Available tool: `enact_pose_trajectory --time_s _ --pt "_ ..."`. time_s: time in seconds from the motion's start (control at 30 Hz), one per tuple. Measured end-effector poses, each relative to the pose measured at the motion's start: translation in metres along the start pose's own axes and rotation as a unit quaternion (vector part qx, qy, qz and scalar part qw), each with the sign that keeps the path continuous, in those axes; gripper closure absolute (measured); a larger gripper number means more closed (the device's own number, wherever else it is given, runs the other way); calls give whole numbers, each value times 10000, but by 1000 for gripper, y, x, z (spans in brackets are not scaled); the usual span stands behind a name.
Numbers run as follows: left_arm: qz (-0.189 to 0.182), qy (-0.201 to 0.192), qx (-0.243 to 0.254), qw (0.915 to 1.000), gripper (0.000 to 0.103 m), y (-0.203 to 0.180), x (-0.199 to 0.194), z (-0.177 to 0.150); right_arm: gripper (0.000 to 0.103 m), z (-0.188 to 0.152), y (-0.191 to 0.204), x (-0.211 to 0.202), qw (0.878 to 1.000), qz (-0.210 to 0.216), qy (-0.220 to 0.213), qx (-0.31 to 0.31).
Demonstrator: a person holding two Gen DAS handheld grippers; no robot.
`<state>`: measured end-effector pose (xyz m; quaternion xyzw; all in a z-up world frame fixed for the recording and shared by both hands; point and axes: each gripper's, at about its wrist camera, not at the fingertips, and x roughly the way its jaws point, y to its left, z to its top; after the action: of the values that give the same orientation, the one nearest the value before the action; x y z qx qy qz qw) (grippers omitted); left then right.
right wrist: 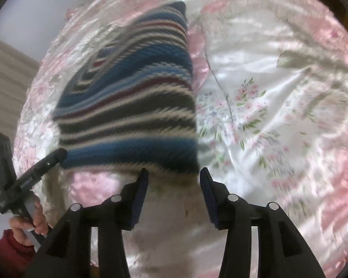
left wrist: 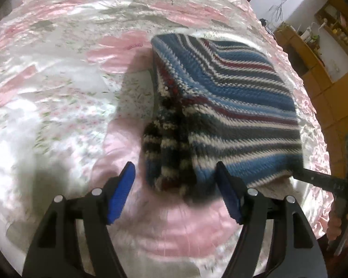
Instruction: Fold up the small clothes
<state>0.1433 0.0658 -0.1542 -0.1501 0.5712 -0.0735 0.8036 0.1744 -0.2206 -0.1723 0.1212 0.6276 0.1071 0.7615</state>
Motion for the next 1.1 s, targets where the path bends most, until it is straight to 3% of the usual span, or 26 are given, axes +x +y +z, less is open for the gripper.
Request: enact_pose_trajectory --time_s 0.13,0.63,1.1 --pt "95 -160 48 9998 18 -6 -35 -14 37 -24 18 -31 9993 -196 -247 -180" --pt "747 -185 436 9961 12 -23 -126 -66 4 -95 61 -107 9944 -527 -813 -416" --pt "980 -461 577 9924 10 -36 -171 -89 4 -127 72 -143 9887 -1011 -1068 -288"
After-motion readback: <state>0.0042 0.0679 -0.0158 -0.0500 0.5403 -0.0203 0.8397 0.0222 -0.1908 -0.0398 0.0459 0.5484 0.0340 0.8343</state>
